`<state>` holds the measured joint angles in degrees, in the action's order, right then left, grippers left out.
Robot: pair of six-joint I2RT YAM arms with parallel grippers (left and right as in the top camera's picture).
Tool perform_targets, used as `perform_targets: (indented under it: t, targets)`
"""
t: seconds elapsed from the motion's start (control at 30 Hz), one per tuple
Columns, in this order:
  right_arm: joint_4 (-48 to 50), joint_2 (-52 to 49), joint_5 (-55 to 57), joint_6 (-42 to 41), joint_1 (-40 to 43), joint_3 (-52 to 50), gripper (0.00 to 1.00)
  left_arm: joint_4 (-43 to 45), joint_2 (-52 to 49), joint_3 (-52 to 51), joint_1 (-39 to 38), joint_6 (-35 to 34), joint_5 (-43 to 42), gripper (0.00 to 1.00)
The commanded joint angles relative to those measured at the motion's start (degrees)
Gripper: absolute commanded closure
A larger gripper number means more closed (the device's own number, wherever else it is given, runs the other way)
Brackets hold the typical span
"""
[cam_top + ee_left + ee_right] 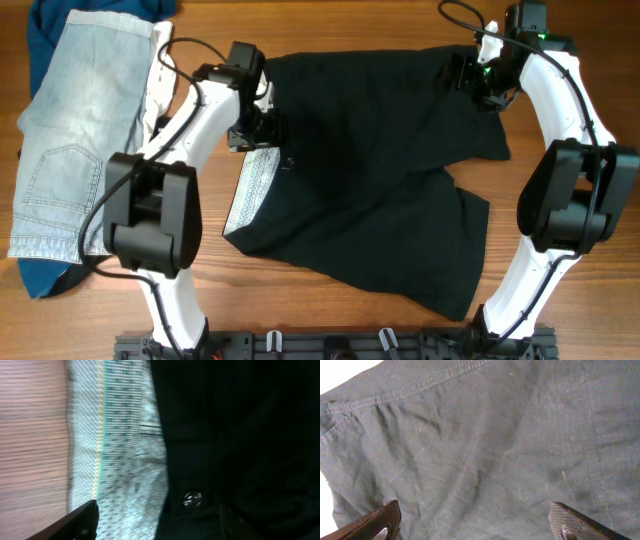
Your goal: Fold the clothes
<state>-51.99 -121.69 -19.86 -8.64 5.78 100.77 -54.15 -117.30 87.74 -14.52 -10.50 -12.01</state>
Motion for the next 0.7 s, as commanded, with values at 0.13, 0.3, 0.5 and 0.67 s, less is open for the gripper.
perform_targets:
  t: [0.13, 0.3, 0.5, 0.67]
  targets:
    - [1.3, 1.5, 0.5, 2.4, 0.2, 1.0, 0.01, 0.7, -5.9, 0.2, -4.7, 2.8, 1.4, 0.28]
    - [1.4, 1.5, 2.1, 2.6, 0.2, 1.0, 0.01, 0.8, -6.3, 0.2, -4.9, 2.8, 4.8, 0.68]
    - [1.4, 1.5, 2.1, 2.6, 0.2, 1.0, 0.01, -1.4, -5.3, 0.9, -4.9, 2.8, 4.9, 0.96]
    - [1.2, 1.5, 2.0, 2.6, 0.2, 1.0, 0.0, -8.4, 0.4, 5.7, -1.4, 2.8, 7.6, 0.96]
